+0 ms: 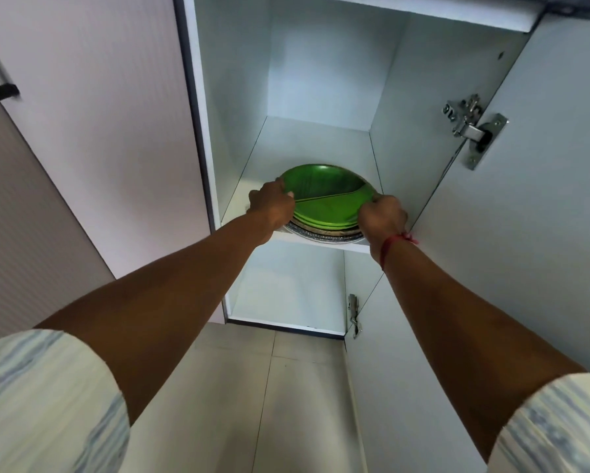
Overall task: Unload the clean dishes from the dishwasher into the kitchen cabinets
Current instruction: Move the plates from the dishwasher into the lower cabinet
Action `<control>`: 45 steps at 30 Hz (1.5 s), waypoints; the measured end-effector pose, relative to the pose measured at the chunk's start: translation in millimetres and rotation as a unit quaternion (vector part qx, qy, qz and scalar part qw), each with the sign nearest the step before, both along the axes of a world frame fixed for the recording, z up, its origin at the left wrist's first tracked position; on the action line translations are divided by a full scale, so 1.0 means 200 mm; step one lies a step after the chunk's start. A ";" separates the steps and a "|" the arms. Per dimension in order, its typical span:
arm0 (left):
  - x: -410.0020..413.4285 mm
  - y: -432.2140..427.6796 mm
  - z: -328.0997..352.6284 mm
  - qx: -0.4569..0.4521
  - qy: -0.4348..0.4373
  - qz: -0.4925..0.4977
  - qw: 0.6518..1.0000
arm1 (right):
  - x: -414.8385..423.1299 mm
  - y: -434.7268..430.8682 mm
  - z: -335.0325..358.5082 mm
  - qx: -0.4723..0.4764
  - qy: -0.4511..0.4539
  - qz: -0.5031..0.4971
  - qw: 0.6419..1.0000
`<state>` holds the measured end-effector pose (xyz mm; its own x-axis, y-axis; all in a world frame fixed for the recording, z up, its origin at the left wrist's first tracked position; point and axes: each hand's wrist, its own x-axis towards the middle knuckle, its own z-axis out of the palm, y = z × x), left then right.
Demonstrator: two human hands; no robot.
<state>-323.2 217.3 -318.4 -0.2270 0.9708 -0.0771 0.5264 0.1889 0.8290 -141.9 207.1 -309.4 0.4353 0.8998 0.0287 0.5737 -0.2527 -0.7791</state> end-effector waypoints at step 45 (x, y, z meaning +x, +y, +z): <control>2.17 -1.87 -0.45 0.097 0.027 -0.429 0.898 | 1.91 -2.19 -0.43 0.025 0.342 -0.269 0.900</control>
<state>109.9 -157.5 -407.4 0.6118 0.7845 0.1015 0.4496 -0.4504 0.7714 239.3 -230.7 -395.1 0.7385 0.5591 -0.3768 -0.2389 -0.3055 -0.9217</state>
